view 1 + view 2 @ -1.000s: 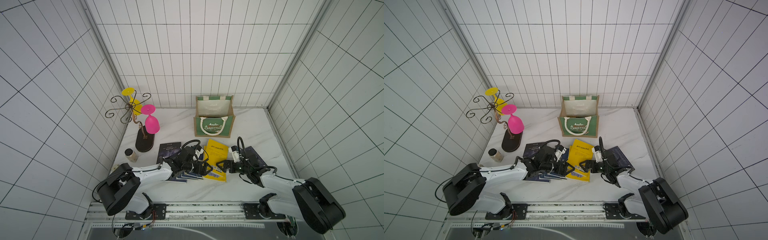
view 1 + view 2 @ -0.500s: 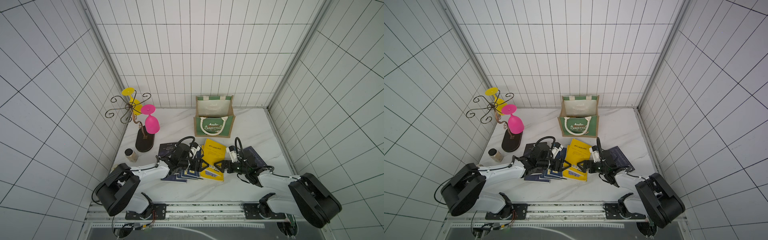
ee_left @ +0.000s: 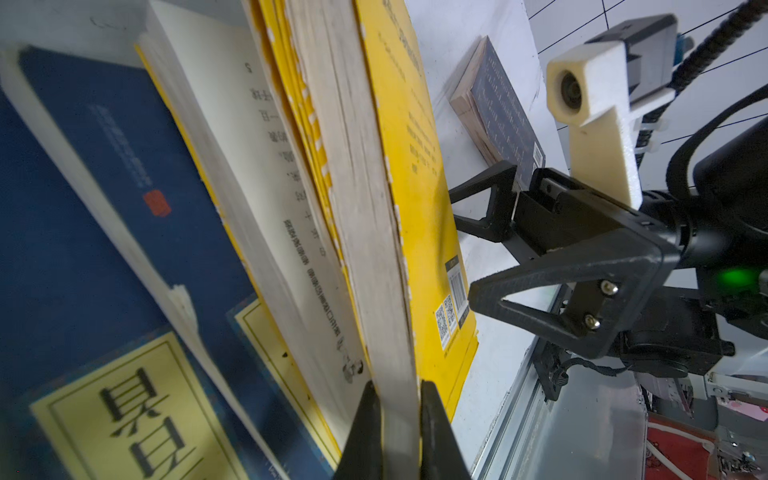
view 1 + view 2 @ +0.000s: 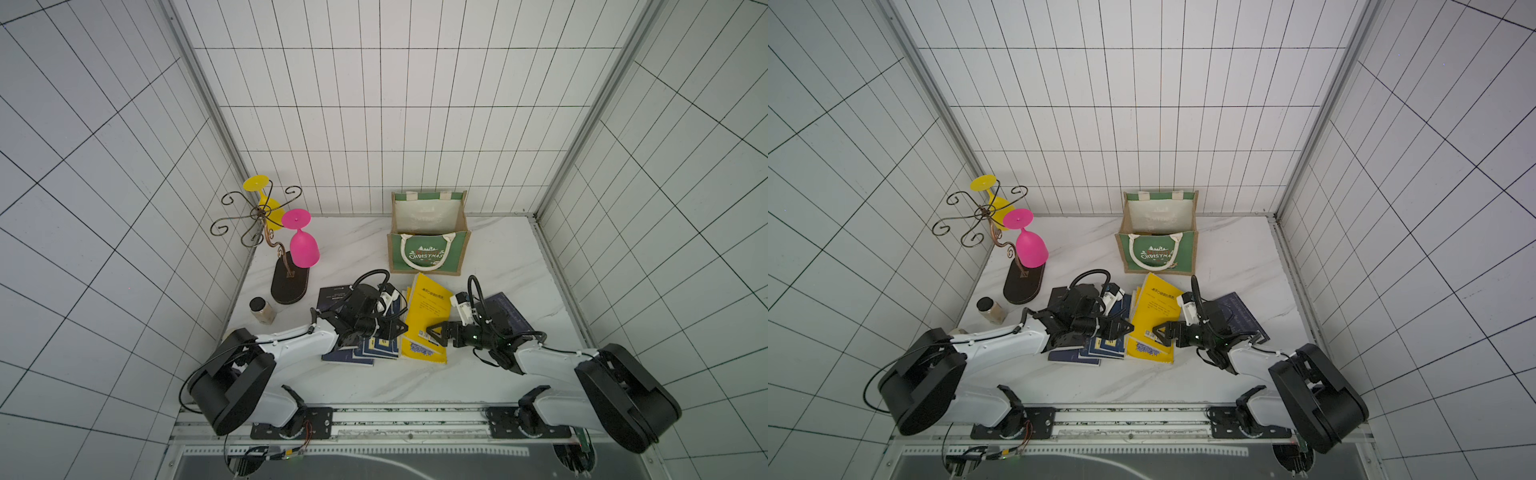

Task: Put the books into the canvas bag
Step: Pick up the book from the book.

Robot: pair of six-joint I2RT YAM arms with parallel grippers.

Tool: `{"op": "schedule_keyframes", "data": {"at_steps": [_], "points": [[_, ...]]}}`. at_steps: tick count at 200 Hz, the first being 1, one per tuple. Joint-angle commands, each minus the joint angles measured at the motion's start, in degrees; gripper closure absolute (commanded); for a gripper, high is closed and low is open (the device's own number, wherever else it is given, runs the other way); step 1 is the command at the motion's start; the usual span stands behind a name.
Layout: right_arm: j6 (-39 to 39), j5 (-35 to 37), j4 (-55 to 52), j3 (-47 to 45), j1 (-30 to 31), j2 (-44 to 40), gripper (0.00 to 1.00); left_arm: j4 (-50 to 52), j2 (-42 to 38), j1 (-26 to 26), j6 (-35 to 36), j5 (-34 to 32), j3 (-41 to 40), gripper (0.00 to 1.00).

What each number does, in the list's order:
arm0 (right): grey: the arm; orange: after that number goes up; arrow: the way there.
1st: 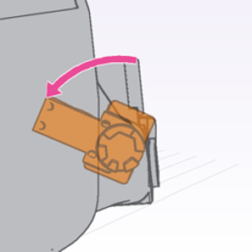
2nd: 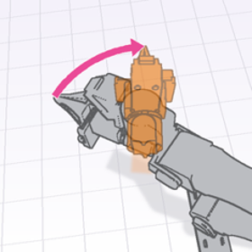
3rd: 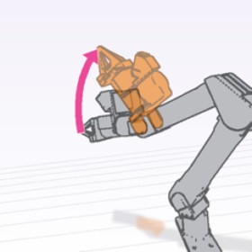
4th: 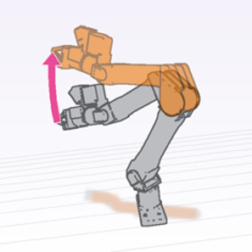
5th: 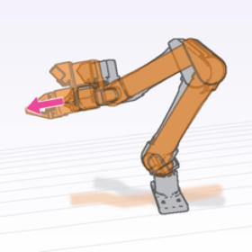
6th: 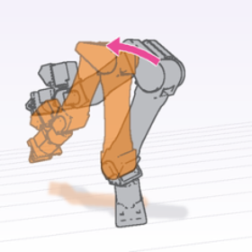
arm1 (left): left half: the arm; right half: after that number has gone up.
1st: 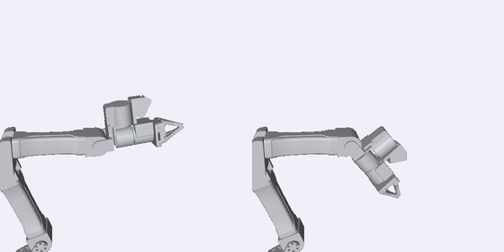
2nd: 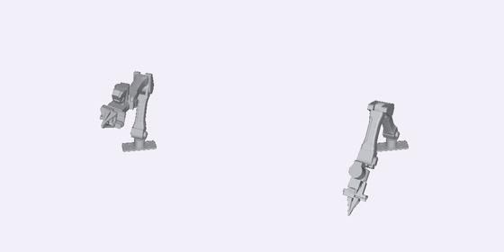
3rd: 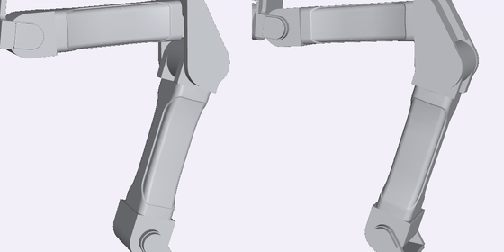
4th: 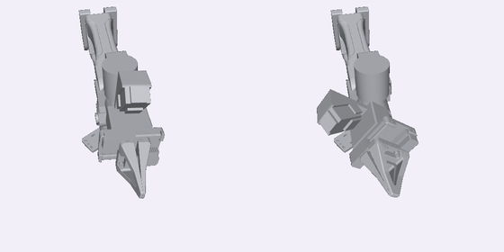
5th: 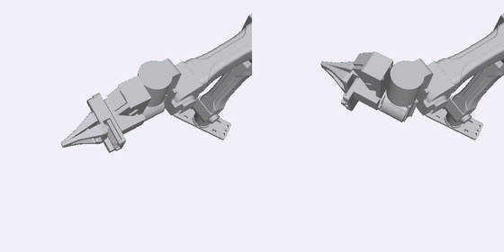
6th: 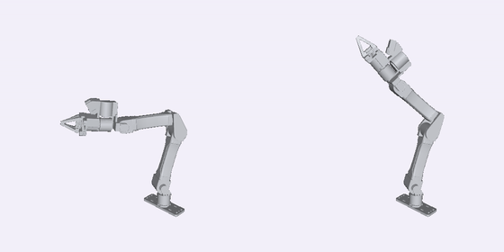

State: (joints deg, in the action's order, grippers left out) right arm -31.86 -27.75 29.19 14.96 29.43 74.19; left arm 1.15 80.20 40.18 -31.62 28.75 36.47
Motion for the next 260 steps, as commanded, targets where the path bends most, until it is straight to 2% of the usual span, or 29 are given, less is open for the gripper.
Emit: {"op": "schedule_keyframes", "data": {"at_steps": [1, 33, 60, 93, 125, 159, 183, 203, 232, 260], "points": [[1.47, -1.61, 1.48, 1.65, 1.01, -2.17, 0.02, -0.06, -1.85, 0.26, 2.81, -0.92, 2.35, 1.0], [1.02, -2.84, 2.37, 1.01, -2.48, -4.31, 0.02, 2.04, -3.19, -0.08, 5.75, -0.14, 2.69, 1.0], [-0.72, -8.23, 7.27, -0.81, -9.18, -3.12, 0.02, -0.96, -4.57, -0.55, 6.3, 3.58, 0.9, 1.0], [-2.32, -17.59, 16.17, -1.42, -16.29, 3.64, 0.02, -4.34, -4.91, -0.61, 6.45, 6.69, -0.59, 1.0], [-6.87, -26.62, 29.96, -2.13, -17.19, 10.21, 0.02, -6.79, -6.94, -0.58, 6.58, 8.31, -1.9, 1.0], [-12.02, -28.58, 42.66, -4.65, -17.3, 13.2, 0.01, -7.32, -8.74, -0.57, 7.18, 9.93, -2.54, 1.0], [-10.04, -26.08, 37.11, -4.06, -18.89, 12.91, 0.02, -6.07, -10.59, -0.55, 6.92, 10.21, -2.46, 1.0], [-10.2, -25.57, 37.54, -4.85, -21.36, 12.35, 0.02, -3.82, -13.2, -0.59, 7.09, 9.55, -2.65, 1.0], [-10.08, -27.75, 36.8, -3.95, -22.81, 11.61, 0.02, -0.44, -15.88, -0.62, 7.28, 9.39, -2.5, 1.0], [-7.85, -26.87, 32.71, -3.45, -23.46, 9.74, 0.02, 4.09, -18.08, -0.59, 7.73, 9.3, -1.11, 1.0]]}}
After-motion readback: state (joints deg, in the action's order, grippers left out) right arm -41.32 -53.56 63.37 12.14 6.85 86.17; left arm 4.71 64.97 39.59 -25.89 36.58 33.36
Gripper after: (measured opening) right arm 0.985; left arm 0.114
